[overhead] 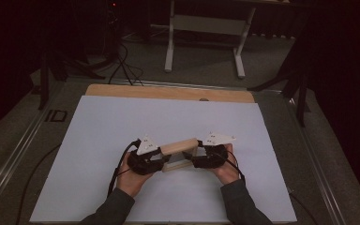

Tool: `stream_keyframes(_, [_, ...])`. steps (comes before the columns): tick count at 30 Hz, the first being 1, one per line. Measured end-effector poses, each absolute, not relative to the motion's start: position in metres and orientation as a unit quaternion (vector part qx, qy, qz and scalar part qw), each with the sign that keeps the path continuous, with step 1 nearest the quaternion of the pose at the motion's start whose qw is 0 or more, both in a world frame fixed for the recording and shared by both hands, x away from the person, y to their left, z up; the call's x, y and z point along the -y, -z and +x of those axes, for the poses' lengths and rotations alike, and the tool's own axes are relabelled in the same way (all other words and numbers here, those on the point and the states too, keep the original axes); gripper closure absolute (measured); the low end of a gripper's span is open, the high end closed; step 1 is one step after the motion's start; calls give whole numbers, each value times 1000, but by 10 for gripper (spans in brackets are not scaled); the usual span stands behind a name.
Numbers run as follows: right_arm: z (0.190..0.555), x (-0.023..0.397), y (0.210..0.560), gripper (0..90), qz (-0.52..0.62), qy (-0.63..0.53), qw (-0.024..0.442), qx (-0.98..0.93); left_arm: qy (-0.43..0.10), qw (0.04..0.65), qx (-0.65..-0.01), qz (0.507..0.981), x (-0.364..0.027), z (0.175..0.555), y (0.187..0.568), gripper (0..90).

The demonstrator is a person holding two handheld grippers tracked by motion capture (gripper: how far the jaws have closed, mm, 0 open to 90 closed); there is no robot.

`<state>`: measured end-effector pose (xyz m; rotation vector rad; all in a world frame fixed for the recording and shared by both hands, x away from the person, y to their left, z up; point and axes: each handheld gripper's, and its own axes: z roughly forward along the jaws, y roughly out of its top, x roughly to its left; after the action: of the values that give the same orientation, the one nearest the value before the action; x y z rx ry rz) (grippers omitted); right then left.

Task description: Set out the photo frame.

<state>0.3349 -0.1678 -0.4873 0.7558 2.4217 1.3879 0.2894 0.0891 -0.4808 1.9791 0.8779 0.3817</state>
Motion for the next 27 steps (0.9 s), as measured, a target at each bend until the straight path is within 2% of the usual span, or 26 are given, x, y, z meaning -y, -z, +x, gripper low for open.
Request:
stream_keyframes(6, [334, 167, 485, 388, 256, -480, 129, -829, -154, 454, -360, 800, -92, 292, 480, 562])
stream_keyframes(27, [337, 155, 482, 422, 267, -468, 168, -826, -170, 458, -358, 795, -98, 311, 481, 505])
